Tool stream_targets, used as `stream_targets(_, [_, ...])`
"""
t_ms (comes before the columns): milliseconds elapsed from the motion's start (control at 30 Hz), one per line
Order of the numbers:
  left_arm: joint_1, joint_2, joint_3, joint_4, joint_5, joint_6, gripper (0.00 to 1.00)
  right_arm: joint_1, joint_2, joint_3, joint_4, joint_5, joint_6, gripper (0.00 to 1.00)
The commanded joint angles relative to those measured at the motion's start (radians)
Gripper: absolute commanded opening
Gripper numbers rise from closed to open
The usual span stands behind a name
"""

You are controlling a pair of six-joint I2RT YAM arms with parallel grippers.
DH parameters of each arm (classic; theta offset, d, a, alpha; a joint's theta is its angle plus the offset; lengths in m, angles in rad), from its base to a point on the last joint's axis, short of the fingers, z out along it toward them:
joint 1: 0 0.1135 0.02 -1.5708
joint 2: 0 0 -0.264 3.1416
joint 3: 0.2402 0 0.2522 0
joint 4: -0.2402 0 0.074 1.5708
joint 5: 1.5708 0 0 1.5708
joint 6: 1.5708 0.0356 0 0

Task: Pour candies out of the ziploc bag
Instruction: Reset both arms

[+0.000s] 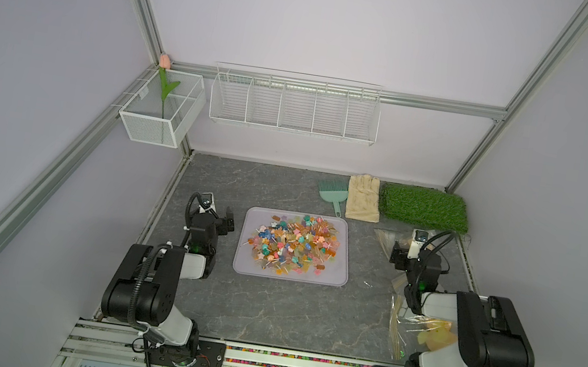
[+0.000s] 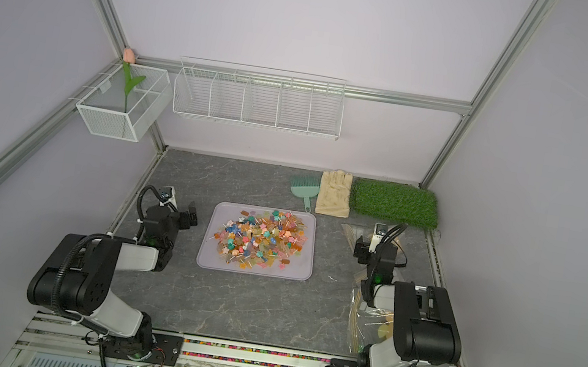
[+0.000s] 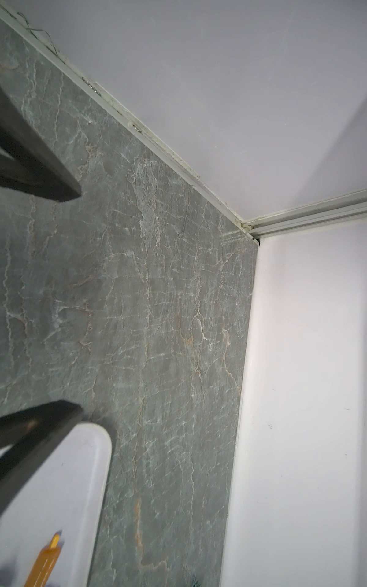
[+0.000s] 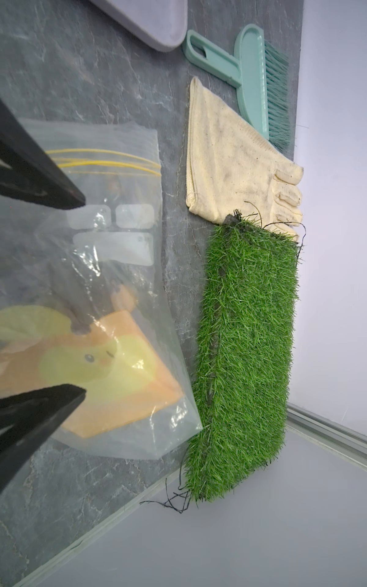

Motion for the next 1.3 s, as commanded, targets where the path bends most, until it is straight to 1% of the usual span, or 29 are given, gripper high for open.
stream_targets(0, [0.003,0.006,-0.008,0.031,0.004,0.013,1.0,-0.005,-0.008,0.007,0.007,-0.007,0.003,0.89])
stream_targets(367, [0.004,0.004,-0.009,0.033,0.002,0.013,1.0,-0.005,-0.007,0.006,0.008,-0.007,0.003,0.89])
stream_targets(400, [-0.001,-0.015,-0.014,0.032,-0.018,0.014,1.0,-0.005,-0.008,0.006,0.008,-0.006,0.003,0.89])
stream_targets(433, [-0.008,-0.047,-0.004,-0.007,-0.046,0.014,1.0,-0.005,-0.008,0.006,0.008,-0.006,0.003,0.89])
stream_targets(467, [-0.024,-0.107,0.04,-0.137,-0.097,0.013,1.0,-0.006,-0.008,0.006,0.01,-0.006,0.003,0.89])
stream_targets(500, [-0.031,-0.162,0.123,-0.369,-0.131,-0.003,1.0,-0.005,-0.007,0.006,0.009,-0.006,0.003,0.89])
stream_targets(567, [-0.031,-0.216,0.307,-0.768,-0.152,-0.081,1.0,-0.005,-0.008,0.006,0.01,-0.007,0.003,0.89])
stream_targets(600, [-0.031,-0.219,0.393,-0.963,-0.131,-0.127,1.0,-0.005,-0.007,0.006,0.009,-0.007,0.003,0.89])
stream_targets(667, [-0.031,-0.198,0.539,-1.252,-0.04,-0.195,1.0,-0.005,-0.008,0.006,0.009,-0.007,0.003,0.89])
stream_targets(700, [-0.031,-0.182,0.603,-1.39,0.009,-0.215,1.0,-0.005,-0.008,0.006,0.01,-0.007,0.003,0.89])
stream_targets(733, [-0.031,-0.168,0.639,-1.467,0.04,-0.22,1.0,-0.006,-0.008,0.006,0.01,-0.006,0.003,0.89])
stream_targets(800, [-0.031,-0.16,0.668,-1.554,0.069,-0.242,1.0,-0.005,-0.008,0.006,0.01,-0.006,0.003,0.89])
stream_targets(900, [-0.031,-0.193,0.622,-1.502,0.071,-0.235,1.0,-0.005,-0.007,0.006,0.009,-0.008,0.002,0.89])
stream_targets(967, [-0.031,-0.214,0.579,-1.408,0.059,-0.208,1.0,-0.005,-0.008,0.006,0.009,-0.008,0.003,0.89])
stream_targets(1000, [-0.031,-0.23,0.537,-1.324,0.032,-0.202,1.0,-0.005,-0.008,0.006,0.008,-0.007,0.003,0.89])
stream_targets(1067, [-0.031,-0.273,0.413,-1.068,-0.008,-0.166,1.0,-0.006,-0.008,0.006,0.008,-0.008,0.003,0.89])
stream_targets(1133, [-0.031,-0.292,0.237,-0.688,-0.025,-0.079,1.0,-0.005,-0.008,0.006,0.01,-0.007,0.003,0.89])
stream_targets(1167, [-0.031,-0.274,0.184,-0.55,-0.04,-0.057,1.0,-0.006,-0.008,0.006,0.01,-0.007,0.003,0.89])
stream_targets(1200, [-0.03,-0.232,0.145,-0.434,-0.052,-0.022,1.0,-0.005,-0.008,0.006,0.01,-0.007,0.002,0.89])
stream_targets(1233, [-0.03,-0.183,0.138,-0.384,-0.069,-0.004,1.0,-0.005,-0.008,0.006,0.009,-0.006,0.003,0.89])
stream_targets(1267, [-0.03,-0.137,0.136,-0.352,-0.058,0.011,0.99,-0.005,-0.008,0.006,0.01,-0.006,0.003,0.89])
